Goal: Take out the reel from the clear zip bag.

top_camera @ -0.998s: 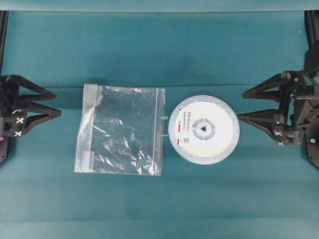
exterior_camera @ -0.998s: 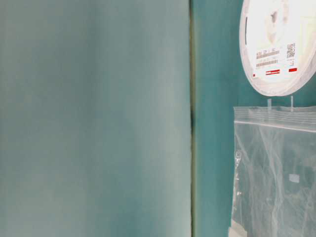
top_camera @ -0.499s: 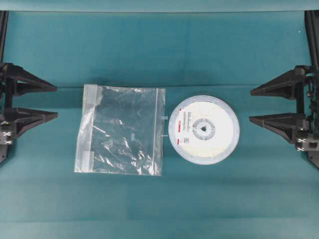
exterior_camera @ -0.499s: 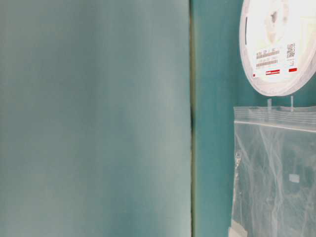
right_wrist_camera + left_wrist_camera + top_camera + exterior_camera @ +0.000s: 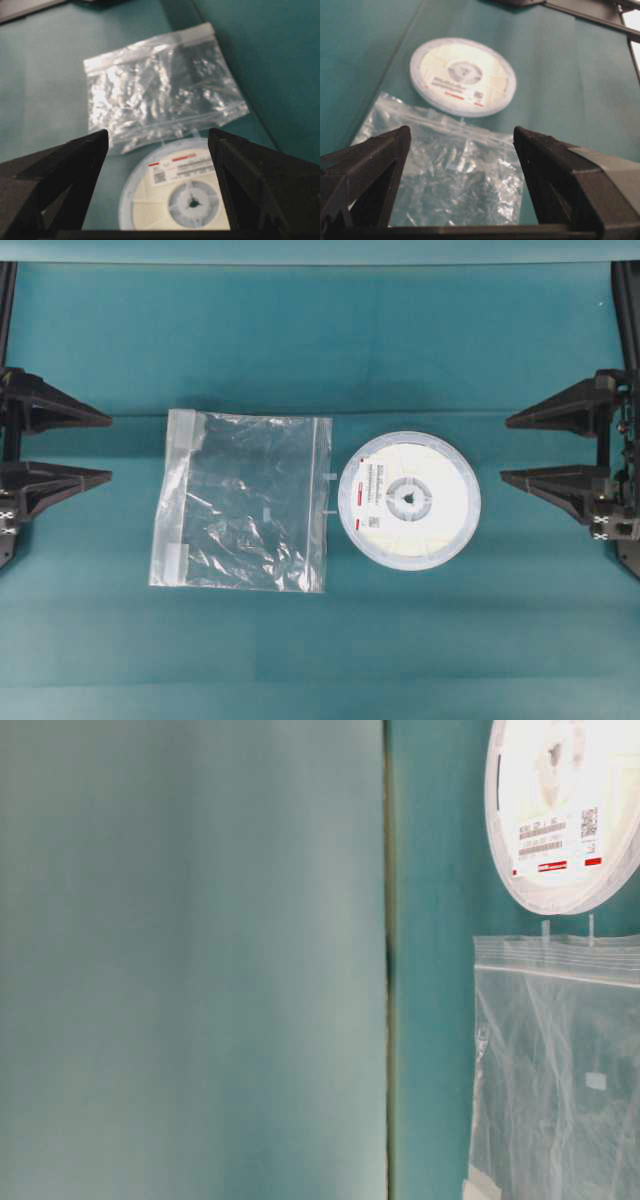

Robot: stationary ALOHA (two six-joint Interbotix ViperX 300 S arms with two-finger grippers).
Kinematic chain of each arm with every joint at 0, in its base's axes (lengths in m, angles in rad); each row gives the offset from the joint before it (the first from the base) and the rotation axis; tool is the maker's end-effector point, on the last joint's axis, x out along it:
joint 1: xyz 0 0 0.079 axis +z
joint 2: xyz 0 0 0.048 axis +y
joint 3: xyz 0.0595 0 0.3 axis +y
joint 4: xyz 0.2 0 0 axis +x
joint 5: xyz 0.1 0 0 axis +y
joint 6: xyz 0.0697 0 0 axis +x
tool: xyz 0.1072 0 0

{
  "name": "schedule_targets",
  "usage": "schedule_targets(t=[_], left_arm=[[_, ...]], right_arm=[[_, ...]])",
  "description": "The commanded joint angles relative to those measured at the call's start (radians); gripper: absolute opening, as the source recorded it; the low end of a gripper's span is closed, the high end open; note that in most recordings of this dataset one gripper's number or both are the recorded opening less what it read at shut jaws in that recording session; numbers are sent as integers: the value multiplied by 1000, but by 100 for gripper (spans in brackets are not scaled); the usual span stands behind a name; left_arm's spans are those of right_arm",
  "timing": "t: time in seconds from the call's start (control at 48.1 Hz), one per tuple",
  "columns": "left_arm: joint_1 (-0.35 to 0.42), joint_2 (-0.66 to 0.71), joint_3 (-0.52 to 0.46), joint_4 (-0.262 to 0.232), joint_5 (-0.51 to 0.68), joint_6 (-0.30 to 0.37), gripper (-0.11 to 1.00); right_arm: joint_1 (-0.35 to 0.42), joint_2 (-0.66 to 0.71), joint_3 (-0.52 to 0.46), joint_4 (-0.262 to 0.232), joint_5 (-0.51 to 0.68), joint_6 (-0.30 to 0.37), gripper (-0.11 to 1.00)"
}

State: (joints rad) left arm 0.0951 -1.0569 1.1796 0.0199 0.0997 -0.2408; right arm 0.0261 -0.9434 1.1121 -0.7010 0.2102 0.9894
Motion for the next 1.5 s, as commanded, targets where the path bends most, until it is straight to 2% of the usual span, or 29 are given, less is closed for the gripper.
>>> schedule_targets(t=[0.0, 1.018, 1.475], left_arm=[[-2, 5, -28, 3, -9, -2, 90], [0, -2, -29, 3, -8, 5, 90], [-2, -23, -35, 3, 37, 6, 90]], right_arm=[[3, -3, -21, -6, 2, -9, 87], [3, -15, -15, -8, 26, -11, 86], [3, -15, -15, -8, 25, -11, 86]])
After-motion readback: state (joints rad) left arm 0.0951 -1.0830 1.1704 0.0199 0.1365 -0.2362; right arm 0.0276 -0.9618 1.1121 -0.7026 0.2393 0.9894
